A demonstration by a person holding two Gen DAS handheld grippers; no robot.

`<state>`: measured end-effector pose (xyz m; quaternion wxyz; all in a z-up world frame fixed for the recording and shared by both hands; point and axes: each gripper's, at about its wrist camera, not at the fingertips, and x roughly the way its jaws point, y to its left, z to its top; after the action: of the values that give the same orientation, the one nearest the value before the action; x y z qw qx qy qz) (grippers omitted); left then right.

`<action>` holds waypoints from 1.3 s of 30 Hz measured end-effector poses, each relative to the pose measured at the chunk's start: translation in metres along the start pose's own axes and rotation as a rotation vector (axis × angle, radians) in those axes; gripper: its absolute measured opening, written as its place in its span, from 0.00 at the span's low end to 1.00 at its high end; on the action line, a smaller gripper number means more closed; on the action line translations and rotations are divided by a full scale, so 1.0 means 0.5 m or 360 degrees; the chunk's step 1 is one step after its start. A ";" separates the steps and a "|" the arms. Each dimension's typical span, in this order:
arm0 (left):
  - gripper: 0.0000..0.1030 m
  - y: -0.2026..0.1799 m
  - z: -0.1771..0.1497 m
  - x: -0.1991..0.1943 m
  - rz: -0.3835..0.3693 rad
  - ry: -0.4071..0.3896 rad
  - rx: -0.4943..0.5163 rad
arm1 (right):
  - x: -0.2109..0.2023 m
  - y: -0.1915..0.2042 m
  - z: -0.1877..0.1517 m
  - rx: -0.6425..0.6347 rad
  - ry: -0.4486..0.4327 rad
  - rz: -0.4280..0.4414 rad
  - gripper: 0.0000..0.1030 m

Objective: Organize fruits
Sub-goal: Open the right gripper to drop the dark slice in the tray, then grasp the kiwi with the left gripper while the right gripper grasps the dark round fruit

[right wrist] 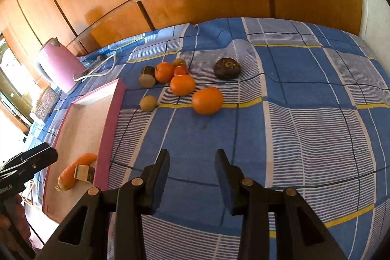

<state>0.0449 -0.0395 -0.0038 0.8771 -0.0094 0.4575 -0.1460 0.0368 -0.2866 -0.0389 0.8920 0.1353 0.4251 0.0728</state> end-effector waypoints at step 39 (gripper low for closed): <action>0.19 -0.079 0.135 0.287 -0.0091 0.0272 -0.0075 | 0.174 -0.064 0.217 -0.0134 0.0011 -0.0226 0.52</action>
<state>0.1668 -0.1230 -0.0733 0.8299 -0.0305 0.5335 -0.1604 0.1763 -0.3154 -0.0479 0.8983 0.0671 0.4334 0.0276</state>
